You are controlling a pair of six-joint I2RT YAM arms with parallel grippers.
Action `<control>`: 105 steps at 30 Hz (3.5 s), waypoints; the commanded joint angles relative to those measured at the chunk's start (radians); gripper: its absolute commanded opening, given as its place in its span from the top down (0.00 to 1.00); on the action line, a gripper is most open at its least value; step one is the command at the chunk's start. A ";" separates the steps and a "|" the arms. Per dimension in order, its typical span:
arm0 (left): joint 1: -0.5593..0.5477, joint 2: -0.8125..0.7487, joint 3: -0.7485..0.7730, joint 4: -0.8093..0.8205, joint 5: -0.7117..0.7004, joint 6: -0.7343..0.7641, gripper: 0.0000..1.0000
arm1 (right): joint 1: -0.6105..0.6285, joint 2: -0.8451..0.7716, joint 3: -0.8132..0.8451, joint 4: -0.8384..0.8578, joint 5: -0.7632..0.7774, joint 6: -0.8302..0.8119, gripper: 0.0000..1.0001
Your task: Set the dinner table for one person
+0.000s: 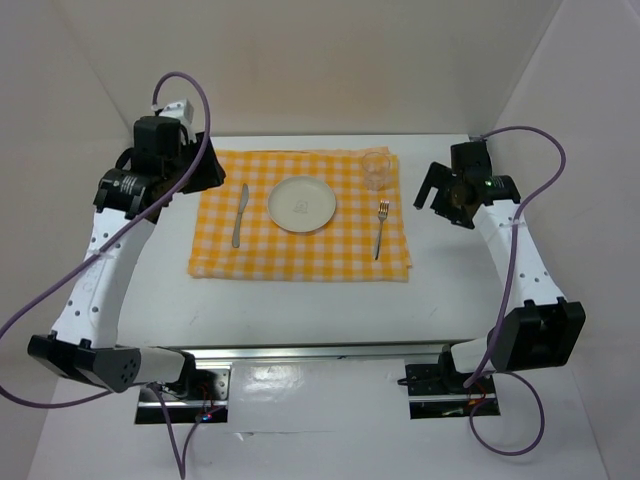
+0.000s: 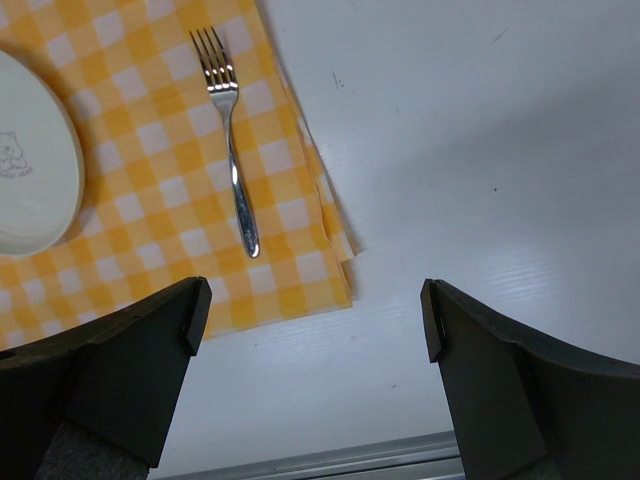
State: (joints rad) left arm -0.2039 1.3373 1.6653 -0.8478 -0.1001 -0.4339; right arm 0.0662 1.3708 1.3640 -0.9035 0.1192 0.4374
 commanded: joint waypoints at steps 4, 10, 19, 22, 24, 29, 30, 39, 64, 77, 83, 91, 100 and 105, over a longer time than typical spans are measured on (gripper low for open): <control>0.003 -0.017 -0.013 0.078 0.036 -0.019 0.40 | -0.008 -0.021 -0.029 0.057 0.002 -0.009 0.00; 0.003 -0.007 -0.035 0.069 0.036 -0.039 0.40 | 0.003 0.017 -0.103 0.190 -0.205 -0.063 0.02; 0.012 0.076 0.011 -0.068 -0.108 -0.060 0.40 | 0.224 0.353 -0.078 0.314 -0.072 -0.045 0.36; 0.012 0.065 -0.013 -0.057 -0.118 -0.049 0.40 | 0.236 0.413 -0.056 0.351 -0.062 -0.035 0.47; 0.012 0.065 -0.013 -0.057 -0.127 -0.040 0.40 | 0.236 0.467 -0.045 0.360 -0.050 -0.026 0.50; 0.012 0.065 -0.013 -0.057 -0.136 -0.031 0.40 | 0.236 0.553 -0.025 0.391 -0.040 -0.017 0.50; 0.012 0.065 -0.013 -0.057 -0.136 -0.031 0.40 | 0.236 0.553 -0.025 0.391 -0.027 -0.017 0.50; 0.012 0.065 -0.032 -0.057 -0.136 -0.022 0.40 | 0.245 0.610 0.017 0.387 0.026 0.003 0.74; 0.021 0.065 -0.032 -0.057 -0.147 -0.031 0.40 | 0.650 0.251 -0.050 0.285 -0.058 -0.149 0.99; 0.052 0.443 -0.035 -0.063 -0.102 -0.085 0.44 | 0.794 0.171 -0.103 0.279 -0.113 -0.069 0.99; 0.006 0.723 0.164 -0.137 -0.234 -0.121 0.44 | 0.751 0.062 -0.053 0.167 0.006 0.024 0.99; 0.038 0.870 0.191 -0.097 -0.156 -0.074 0.48 | 0.672 -0.067 -0.032 0.087 0.082 0.061 0.99; 0.038 0.941 0.160 -0.036 -0.138 -0.060 0.47 | 0.635 -0.091 -0.022 0.060 0.091 0.052 0.99; 0.038 0.941 0.137 0.001 -0.092 -0.042 0.48 | 0.635 -0.101 -0.022 0.060 0.091 0.052 0.99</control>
State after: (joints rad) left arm -0.1631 2.2395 1.8256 -0.8955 -0.2390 -0.4961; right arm 0.7025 1.2972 1.3083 -0.8349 0.1833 0.4820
